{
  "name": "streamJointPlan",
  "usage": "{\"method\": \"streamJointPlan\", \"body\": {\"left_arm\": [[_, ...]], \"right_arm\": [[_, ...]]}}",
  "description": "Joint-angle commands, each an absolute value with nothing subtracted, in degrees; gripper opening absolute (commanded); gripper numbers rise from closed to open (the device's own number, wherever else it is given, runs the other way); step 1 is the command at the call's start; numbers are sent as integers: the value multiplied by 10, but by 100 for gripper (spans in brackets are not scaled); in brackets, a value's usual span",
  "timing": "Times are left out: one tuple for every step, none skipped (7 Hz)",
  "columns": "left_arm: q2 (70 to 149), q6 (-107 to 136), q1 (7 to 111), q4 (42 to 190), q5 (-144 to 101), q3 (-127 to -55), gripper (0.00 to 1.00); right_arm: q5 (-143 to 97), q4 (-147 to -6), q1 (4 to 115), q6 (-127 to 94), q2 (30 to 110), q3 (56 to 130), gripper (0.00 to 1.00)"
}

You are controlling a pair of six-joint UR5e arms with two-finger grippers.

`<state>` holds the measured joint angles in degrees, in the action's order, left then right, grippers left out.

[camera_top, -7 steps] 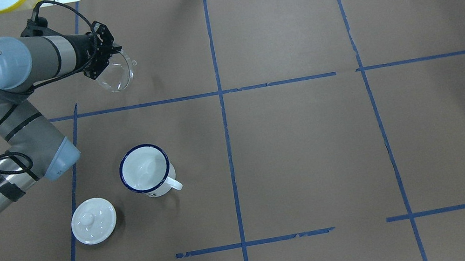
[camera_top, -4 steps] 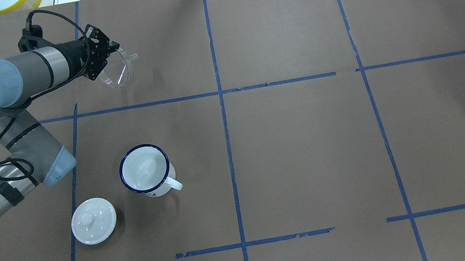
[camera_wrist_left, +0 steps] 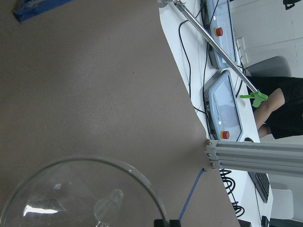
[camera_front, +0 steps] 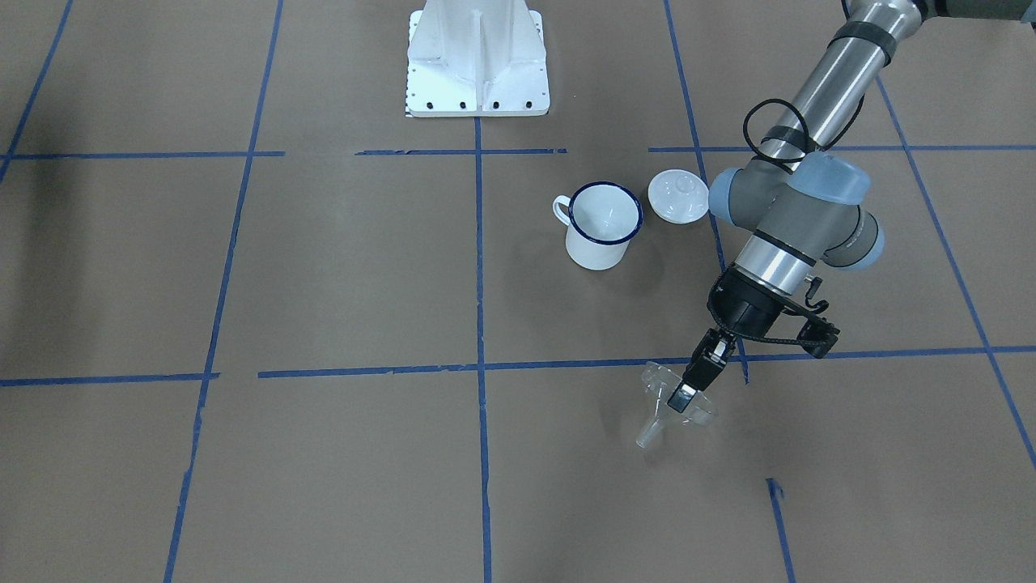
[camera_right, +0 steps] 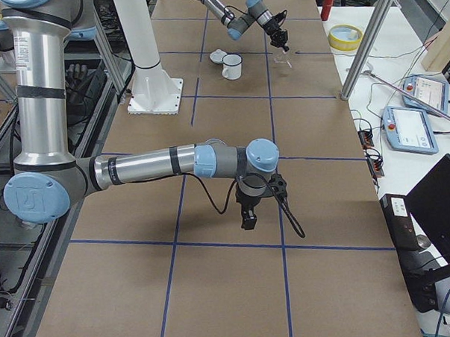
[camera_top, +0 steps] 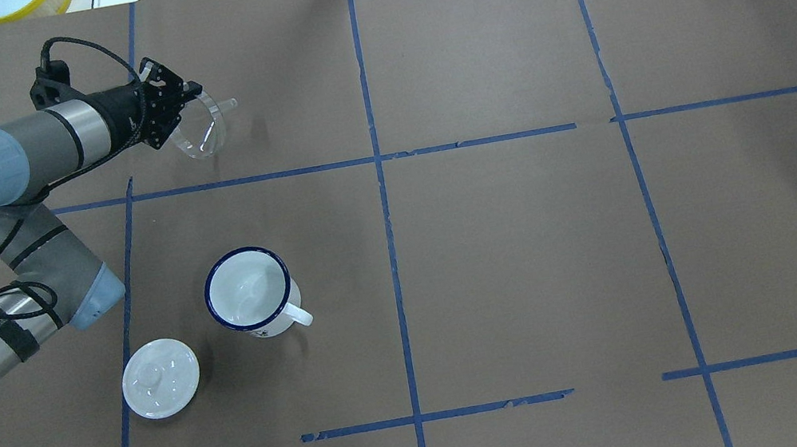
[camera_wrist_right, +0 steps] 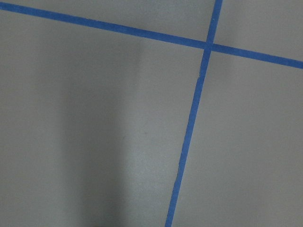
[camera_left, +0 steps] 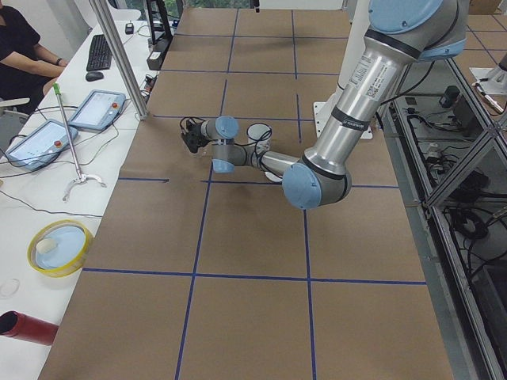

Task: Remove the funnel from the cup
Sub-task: 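Lower the funnel onto the table farther from the robot and release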

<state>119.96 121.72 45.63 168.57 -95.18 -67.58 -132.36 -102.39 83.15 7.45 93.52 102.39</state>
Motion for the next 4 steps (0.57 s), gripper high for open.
{"method": "streamJointPlan", "body": {"left_arm": [[1198, 1212, 446, 1702, -942, -666, 82], [1187, 1207, 446, 1685, -936, -688, 99], [1152, 1205, 446, 1619, -947, -746, 100], [1133, 1204, 447, 1500, -997, -820, 97]], "right_arm": [[-1324, -1024, 831, 74, 935, 1024, 100], [-1324, -1024, 831, 75, 935, 1024, 100], [-1324, -1024, 831, 75, 935, 1024, 100], [-1324, -1024, 831, 74, 935, 1024, 100]]}}
